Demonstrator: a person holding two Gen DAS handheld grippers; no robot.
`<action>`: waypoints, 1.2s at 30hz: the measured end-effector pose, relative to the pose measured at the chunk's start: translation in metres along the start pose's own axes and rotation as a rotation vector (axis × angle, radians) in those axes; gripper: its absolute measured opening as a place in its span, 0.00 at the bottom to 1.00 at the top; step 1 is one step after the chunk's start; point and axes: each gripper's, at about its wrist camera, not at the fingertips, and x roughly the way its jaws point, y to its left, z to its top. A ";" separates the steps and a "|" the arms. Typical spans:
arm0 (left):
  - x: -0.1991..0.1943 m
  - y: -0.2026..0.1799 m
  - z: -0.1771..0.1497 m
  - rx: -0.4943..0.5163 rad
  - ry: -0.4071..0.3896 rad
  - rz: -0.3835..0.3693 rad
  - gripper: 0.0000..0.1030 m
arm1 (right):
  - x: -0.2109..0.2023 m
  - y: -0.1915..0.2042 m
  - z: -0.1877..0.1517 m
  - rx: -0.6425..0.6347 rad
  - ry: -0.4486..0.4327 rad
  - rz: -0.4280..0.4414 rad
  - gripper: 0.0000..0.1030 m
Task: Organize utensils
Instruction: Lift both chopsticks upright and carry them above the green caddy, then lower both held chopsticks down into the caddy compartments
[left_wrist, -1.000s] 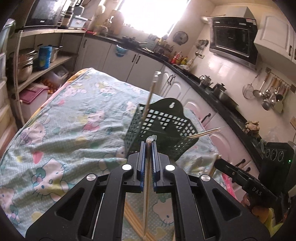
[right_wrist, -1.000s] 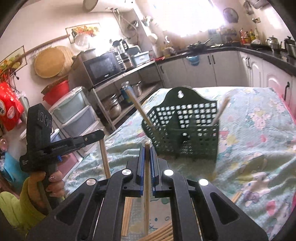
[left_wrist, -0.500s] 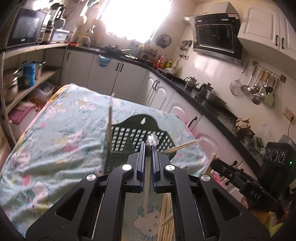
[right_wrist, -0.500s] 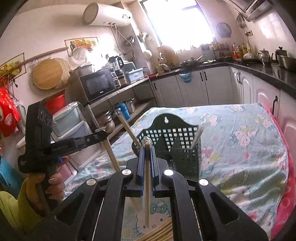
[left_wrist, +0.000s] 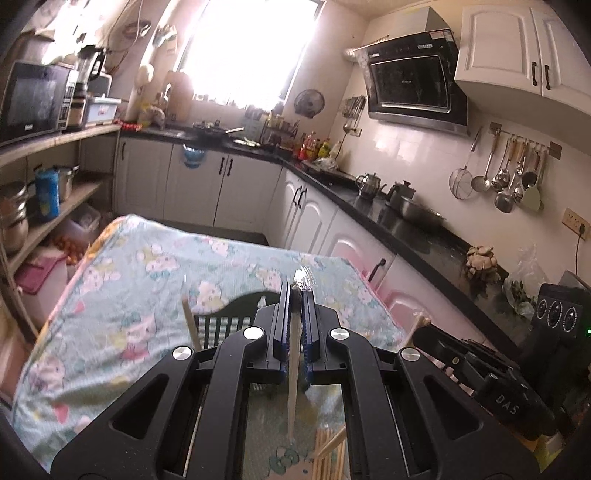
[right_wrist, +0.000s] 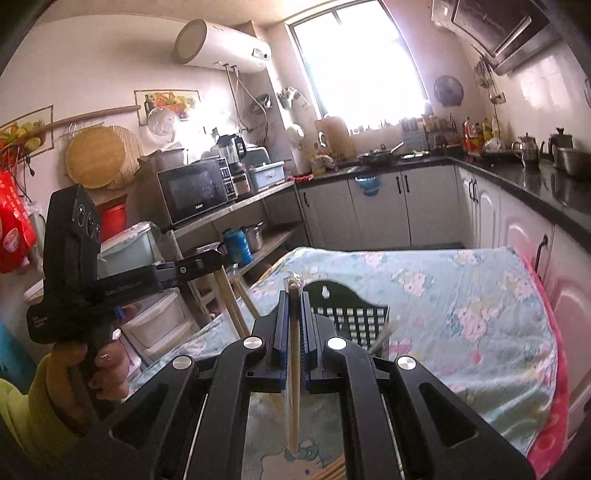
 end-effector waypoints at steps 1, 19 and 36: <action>0.001 -0.002 0.004 0.010 -0.011 0.008 0.01 | 0.000 -0.001 0.002 -0.003 -0.007 -0.005 0.06; 0.020 -0.023 0.053 0.098 -0.126 0.068 0.01 | 0.014 -0.012 0.067 -0.075 -0.164 -0.137 0.06; 0.058 -0.017 0.044 0.108 -0.142 0.126 0.01 | 0.044 -0.042 0.077 -0.061 -0.221 -0.210 0.06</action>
